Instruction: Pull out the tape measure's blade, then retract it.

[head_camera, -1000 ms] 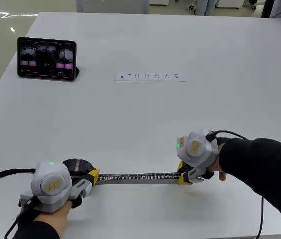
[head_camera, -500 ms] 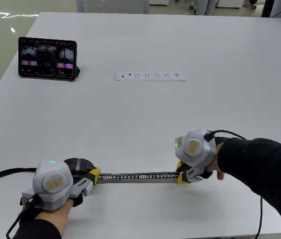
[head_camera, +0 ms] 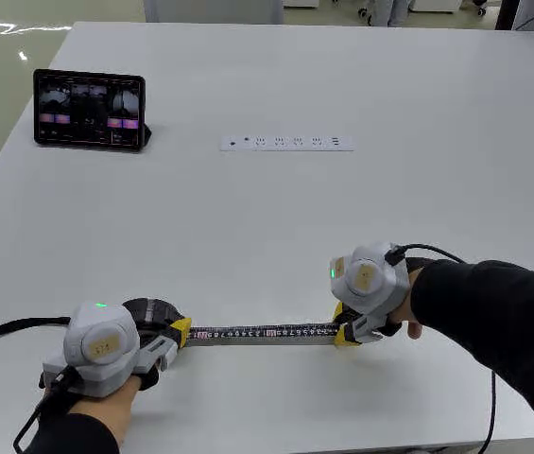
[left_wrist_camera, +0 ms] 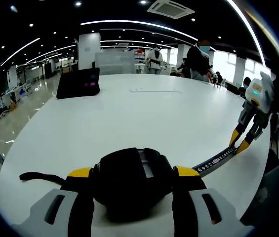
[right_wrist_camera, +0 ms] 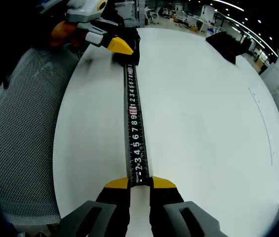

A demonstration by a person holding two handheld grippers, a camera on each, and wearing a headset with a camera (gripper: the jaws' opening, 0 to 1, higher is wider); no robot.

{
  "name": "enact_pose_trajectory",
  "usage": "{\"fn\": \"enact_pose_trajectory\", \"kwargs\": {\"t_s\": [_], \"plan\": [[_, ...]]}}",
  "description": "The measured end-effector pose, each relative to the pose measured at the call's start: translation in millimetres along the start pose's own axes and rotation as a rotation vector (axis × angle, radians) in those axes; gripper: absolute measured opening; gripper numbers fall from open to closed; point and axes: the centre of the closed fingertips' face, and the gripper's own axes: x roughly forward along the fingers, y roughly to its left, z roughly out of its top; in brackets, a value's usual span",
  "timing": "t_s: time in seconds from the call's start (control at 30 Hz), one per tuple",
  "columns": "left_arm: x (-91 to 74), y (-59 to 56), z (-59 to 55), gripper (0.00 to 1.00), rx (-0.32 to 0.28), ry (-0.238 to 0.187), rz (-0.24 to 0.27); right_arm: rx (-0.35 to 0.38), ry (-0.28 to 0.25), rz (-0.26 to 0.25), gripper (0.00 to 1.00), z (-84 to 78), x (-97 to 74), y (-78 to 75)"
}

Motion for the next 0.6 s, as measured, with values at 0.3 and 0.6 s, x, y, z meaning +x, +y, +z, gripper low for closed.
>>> {"fn": "enact_pose_trajectory", "kwargs": {"t_s": [0.3,0.6], "plan": [[0.9,0.5,-0.3,0.60,0.000,0.002,0.000,0.020,-0.006,-0.001,0.11,2.0,0.6,-0.2],[1.3,0.8,-0.7,0.60,-0.001,0.005,-0.001,0.019,-0.005,-0.001,0.11,6.0,2.5,-1.5]]}}
